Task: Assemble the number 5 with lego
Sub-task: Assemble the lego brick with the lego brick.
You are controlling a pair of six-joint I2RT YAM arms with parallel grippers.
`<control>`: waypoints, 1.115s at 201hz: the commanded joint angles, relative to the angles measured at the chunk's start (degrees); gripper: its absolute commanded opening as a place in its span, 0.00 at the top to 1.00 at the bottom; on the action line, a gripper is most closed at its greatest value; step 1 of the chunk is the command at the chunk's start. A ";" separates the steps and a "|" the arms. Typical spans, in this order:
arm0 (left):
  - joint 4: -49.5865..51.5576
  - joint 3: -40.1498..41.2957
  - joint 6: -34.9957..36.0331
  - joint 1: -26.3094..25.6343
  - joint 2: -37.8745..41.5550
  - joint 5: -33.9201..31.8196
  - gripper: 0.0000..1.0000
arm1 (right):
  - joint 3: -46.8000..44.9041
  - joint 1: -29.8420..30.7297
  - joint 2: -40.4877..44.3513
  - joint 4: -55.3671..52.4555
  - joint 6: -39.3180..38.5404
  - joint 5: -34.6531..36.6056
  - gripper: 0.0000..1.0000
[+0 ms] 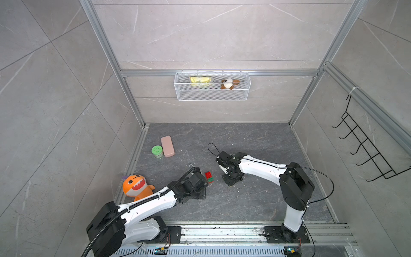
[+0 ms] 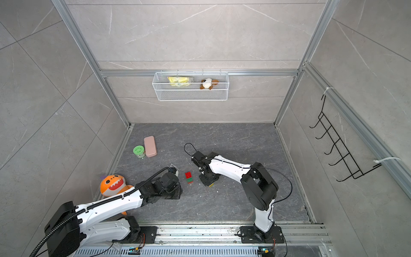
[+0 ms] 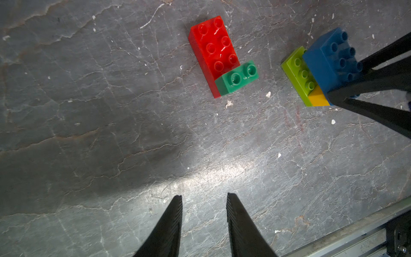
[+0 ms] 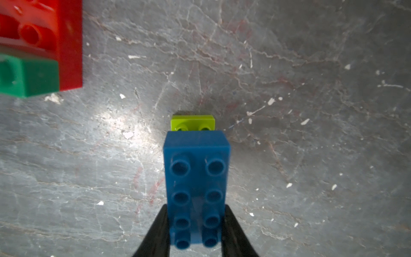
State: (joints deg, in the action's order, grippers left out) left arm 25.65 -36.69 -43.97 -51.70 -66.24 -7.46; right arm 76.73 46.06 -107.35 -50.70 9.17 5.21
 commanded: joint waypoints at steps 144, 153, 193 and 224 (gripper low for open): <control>-0.07 0.48 -0.50 0.47 1.16 -1.33 0.62 | -3.30 0.68 -1.73 1.11 2.51 -0.08 0.70; -0.07 0.45 -0.51 0.46 1.13 -1.31 0.62 | -3.08 0.64 -1.58 0.96 2.61 0.15 0.68; -0.07 0.69 -0.67 0.46 1.39 -1.25 0.62 | -2.36 0.69 -0.43 0.47 3.13 0.76 0.63; -0.07 0.83 -0.69 0.46 1.68 -1.26 0.62 | -2.01 0.64 0.36 0.10 3.53 1.25 0.56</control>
State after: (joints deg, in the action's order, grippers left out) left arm 25.65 -35.53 -44.16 -51.70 -65.39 -8.43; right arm 75.53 46.24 -106.50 -49.43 11.29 5.65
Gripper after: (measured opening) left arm 0.381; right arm 0.415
